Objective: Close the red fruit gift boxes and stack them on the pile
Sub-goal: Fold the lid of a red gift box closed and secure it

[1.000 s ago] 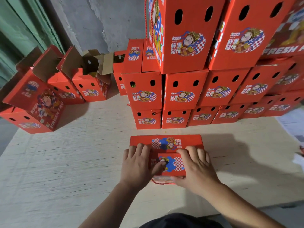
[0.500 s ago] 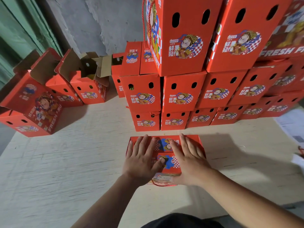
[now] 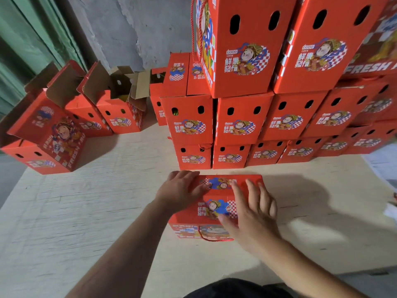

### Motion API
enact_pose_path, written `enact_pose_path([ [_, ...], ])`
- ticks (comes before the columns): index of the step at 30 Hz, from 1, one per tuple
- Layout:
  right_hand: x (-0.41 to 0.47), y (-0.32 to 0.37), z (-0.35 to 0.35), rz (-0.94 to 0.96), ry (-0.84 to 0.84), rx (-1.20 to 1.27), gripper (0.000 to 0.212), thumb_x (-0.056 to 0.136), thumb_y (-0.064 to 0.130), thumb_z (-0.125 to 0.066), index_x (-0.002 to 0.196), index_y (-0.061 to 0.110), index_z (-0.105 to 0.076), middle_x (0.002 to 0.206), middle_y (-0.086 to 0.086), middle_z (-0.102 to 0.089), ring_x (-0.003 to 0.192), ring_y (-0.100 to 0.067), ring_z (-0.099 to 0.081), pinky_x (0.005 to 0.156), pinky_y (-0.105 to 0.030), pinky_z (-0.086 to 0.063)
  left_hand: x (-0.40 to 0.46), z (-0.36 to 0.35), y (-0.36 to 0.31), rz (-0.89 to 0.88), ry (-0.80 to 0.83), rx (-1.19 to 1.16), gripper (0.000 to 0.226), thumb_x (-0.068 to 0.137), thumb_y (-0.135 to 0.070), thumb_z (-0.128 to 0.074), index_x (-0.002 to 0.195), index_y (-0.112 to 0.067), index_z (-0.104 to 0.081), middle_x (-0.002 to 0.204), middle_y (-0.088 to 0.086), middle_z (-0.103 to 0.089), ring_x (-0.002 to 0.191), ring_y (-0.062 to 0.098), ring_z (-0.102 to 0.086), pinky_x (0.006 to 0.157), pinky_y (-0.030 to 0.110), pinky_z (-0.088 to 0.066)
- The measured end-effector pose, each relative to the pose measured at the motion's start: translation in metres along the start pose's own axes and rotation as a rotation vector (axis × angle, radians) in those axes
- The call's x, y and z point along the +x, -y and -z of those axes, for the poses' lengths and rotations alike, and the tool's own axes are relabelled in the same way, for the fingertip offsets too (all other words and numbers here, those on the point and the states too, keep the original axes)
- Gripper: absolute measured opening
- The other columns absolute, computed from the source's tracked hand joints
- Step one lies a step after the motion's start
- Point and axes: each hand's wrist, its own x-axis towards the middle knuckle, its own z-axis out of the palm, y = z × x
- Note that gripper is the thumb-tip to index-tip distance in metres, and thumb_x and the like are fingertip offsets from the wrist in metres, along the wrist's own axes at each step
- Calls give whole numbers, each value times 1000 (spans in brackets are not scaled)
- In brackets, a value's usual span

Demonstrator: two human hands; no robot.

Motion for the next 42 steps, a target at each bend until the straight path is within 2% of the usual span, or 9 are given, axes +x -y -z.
enact_pose_path([
  [4,-12,-7,-26,-146,44,87,104,70,102,-10,155,52,25,163,-1,42,149,-35,39,121,-64,-6,-15,-26,-9,166,-131,193,62,98,-75,-34,143,-36,-51,141,-5,-57,134,29,-44,106,46,-38],
  [9,13,-36,-15,-187,-85,317,115,76,86,-53,165,39,3,171,-9,18,157,-41,-2,117,-58,-31,-29,-14,-18,247,48,402,74,97,-77,-14,129,-29,-61,119,6,-68,112,36,-66,83,43,-46],
  [13,50,-37,-3,-402,141,758,75,94,62,-61,155,25,-37,152,-12,-51,137,-32,-52,111,-45,-45,-46,-27,-53,249,420,-216,68,101,-73,-32,90,-15,-65,82,9,-76,76,24,-78,62,28,-58],
  [16,64,-22,3,-262,179,244,89,81,87,-33,149,30,-40,141,-4,-57,130,-32,-55,105,-45,-45,-60,-71,-93,230,661,-706,53,107,-58,-37,93,-12,-58,78,11,-72,54,23,-71,41,20,-44],
  [21,60,-35,3,-46,6,2,101,78,96,-19,157,33,-27,149,0,-51,134,-29,-49,107,-46,-38,-47,-71,-77,-208,482,-313,54,106,-58,-46,104,-13,-76,97,3,-80,90,18,-75,84,34,-59],
  [28,63,-49,1,109,-35,18,125,60,110,-17,153,28,-35,126,2,-63,111,-23,-63,88,-39,-48,-31,-34,-11,-367,-374,-1,41,91,-66,-62,107,-30,-73,107,-13,-71,94,18,-64,81,38,-52],
  [34,78,-54,13,105,77,162,86,73,97,-41,142,44,-40,120,15,-68,105,-18,-68,77,-32,-48,-19,-56,-8,-747,-194,136,76,86,-72,-69,143,-24,-54,139,-2,-55,124,20,-53,102,41,-49],
  [38,96,-59,27,125,124,143,80,76,97,-32,143,53,-41,126,11,-70,112,-26,-67,80,-34,-47,4,-53,-25,-709,-93,280,98,75,-67,-79,154,-26,-37,153,0,-44,146,23,-39,126,46,-31],
  [42,97,-66,31,142,172,210,87,71,103,-27,139,52,-46,133,11,-67,118,-25,-65,87,-36,-50,12,-54,-23,-672,-153,267,100,64,-67,-85,147,-26,-47,145,-3,-52,136,21,-46,119,44,-39],
])
